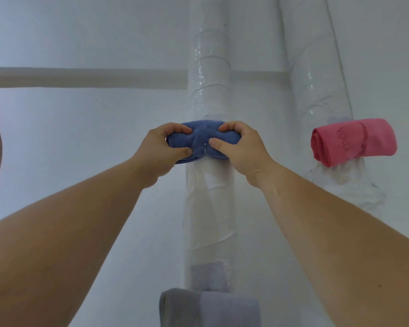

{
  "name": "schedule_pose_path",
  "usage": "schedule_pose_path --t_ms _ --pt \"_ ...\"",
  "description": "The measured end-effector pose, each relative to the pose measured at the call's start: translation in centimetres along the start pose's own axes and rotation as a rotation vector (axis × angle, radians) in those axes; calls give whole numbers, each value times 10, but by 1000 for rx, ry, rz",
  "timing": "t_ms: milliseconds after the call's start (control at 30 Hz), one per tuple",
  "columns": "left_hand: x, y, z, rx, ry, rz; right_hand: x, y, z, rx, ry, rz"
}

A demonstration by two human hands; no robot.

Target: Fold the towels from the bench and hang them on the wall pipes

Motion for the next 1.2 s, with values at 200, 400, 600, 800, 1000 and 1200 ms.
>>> schedule_pose_path --t_ms 200,400,600,800,1000,1200 --pt "-16 12 2 -234 655 -196 -11 11 1 159 -719 -181" --pt "-34 13 30 -229 792 -100 -11 12 -21 251 -756 -61" --pt "-39 19 43 -283 609 -102 -14 19 -33 276 -601 -65" --pt "-39 17 40 -232 683 -93 -12 16 -29 244 -641 -69" --pt "-31 14 22 -113 988 -39 -5 9 -4 67 -981 39" --pt "-24 3 -7 -58 1145 30 4 0 29 -12 -1144 141"
Point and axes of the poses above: each hand's wrist, its own y-axis towards the middle knuckle, its own x-axis out of the back of the hand, z = x × y, the point moved 1 cm from there along y, towards the middle knuckle, and after that the axes turned 1 degree about z, right-handed, at the moved point
